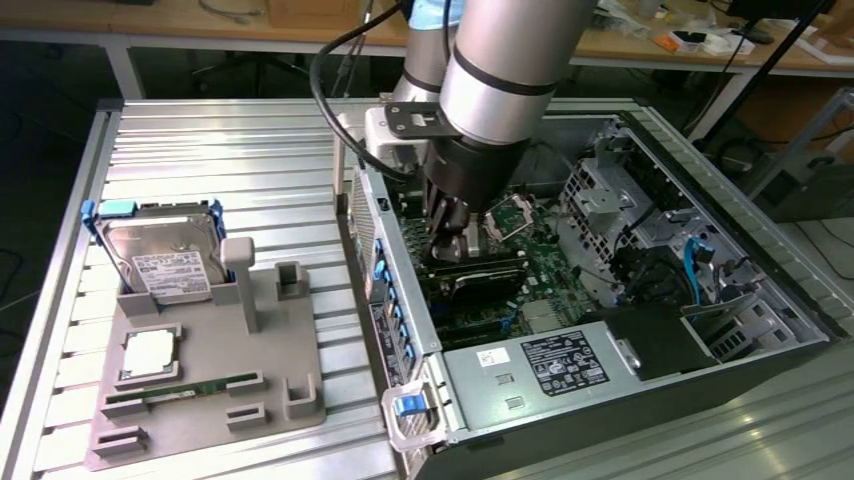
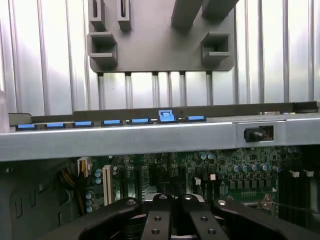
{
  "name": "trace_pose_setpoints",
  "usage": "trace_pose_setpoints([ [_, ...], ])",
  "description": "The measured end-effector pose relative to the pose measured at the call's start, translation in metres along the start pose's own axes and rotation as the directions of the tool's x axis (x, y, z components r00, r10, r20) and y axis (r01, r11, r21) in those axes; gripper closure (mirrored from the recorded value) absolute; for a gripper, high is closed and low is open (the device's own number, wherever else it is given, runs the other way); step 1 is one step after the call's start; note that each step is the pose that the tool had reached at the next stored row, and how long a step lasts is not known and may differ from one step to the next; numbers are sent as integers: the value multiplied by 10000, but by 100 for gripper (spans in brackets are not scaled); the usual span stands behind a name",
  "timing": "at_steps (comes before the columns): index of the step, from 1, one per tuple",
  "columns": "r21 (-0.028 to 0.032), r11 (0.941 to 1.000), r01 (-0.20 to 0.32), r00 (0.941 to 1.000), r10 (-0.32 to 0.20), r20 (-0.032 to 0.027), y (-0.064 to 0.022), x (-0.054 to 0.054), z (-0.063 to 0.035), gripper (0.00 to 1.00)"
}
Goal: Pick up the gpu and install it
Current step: 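Press down on the gpu until it lock into place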
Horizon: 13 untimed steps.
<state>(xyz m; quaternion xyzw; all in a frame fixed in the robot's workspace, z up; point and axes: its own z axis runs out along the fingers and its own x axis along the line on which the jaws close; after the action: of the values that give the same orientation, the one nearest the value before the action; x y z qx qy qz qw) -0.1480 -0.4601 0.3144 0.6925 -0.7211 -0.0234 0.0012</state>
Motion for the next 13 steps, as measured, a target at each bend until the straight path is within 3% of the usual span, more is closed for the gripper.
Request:
trace_pose_setpoints([
  [1,-42,10000,-2,10000,2,0,22,1,1,89],
  [5,-389,9992,-11,10000,11,-9,70,3,0,89],
  [9,-432,9991,-12,10000,12,3,86,4,1,89],
  [12,-608,9981,-21,10000,21,8,95,5,1,89],
  [13,-629,9980,-22,10000,23,10,96,6,3,89],
])
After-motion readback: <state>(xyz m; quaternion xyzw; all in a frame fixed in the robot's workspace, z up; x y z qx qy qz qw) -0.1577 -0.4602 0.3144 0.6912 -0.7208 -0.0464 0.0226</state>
